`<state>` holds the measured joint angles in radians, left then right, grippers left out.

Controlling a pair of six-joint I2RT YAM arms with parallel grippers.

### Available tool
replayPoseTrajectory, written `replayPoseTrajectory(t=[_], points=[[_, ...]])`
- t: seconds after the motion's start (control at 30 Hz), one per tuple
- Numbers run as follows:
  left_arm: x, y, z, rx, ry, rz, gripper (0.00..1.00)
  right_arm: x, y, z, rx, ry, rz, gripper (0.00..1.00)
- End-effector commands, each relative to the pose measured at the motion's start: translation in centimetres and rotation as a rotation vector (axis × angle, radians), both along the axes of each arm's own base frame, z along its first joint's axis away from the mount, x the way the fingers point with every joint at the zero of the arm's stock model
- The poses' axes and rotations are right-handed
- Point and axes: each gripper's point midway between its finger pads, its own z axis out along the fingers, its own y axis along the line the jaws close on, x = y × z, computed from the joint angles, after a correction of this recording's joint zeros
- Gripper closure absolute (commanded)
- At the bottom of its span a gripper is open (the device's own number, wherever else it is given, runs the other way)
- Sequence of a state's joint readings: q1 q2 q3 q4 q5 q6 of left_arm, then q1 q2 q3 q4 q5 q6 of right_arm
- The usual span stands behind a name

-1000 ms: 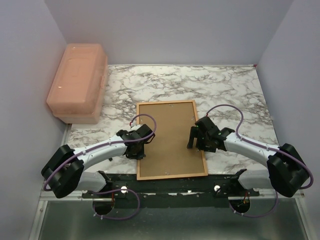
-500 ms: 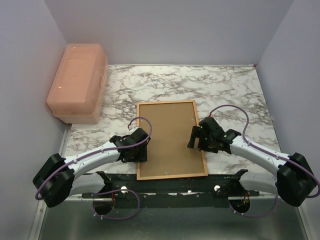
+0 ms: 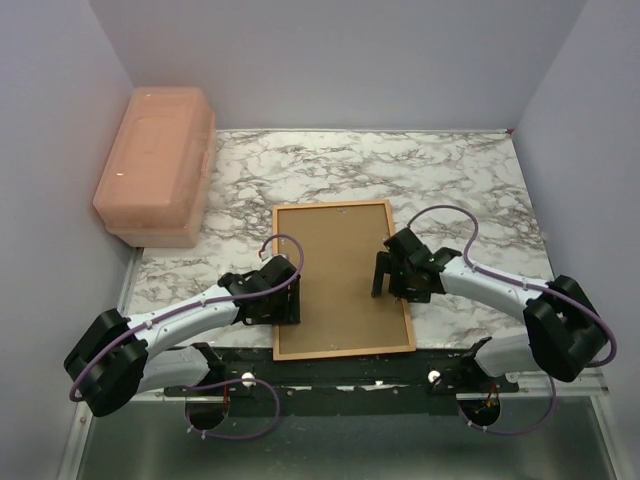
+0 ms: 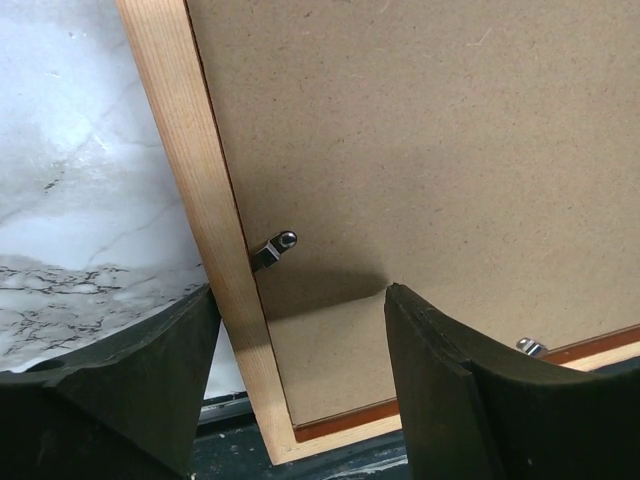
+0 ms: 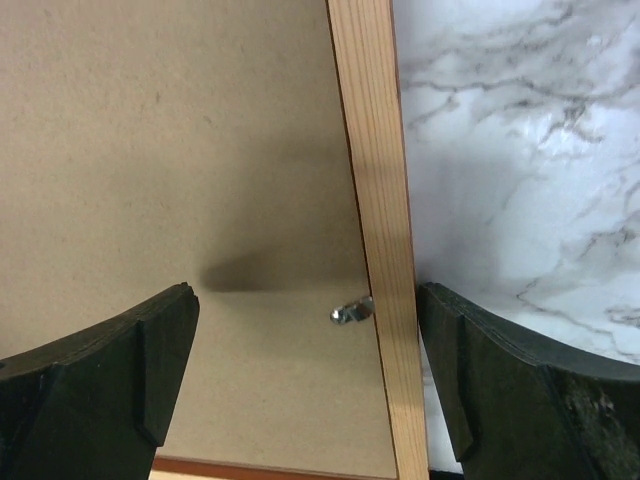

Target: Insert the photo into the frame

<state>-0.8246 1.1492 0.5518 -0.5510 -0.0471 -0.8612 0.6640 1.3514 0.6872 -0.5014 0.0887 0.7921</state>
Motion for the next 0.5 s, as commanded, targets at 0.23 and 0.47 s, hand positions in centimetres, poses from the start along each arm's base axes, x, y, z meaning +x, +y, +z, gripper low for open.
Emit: replayPoseTrajectory(t=[0.23,0.47], points=[[-0.7,-0.4,-0.9,-0.03,0.045,-0.02,0.32,8.0,-0.4,0.4,-0.101,-0.067,-0.035,0.0],[-0.8,0.0,-1.4,-0.011,0.053,-0.016,0.32,13.2,-1.9,0.3,-0.128,-0.064,-0.076,0.0]])
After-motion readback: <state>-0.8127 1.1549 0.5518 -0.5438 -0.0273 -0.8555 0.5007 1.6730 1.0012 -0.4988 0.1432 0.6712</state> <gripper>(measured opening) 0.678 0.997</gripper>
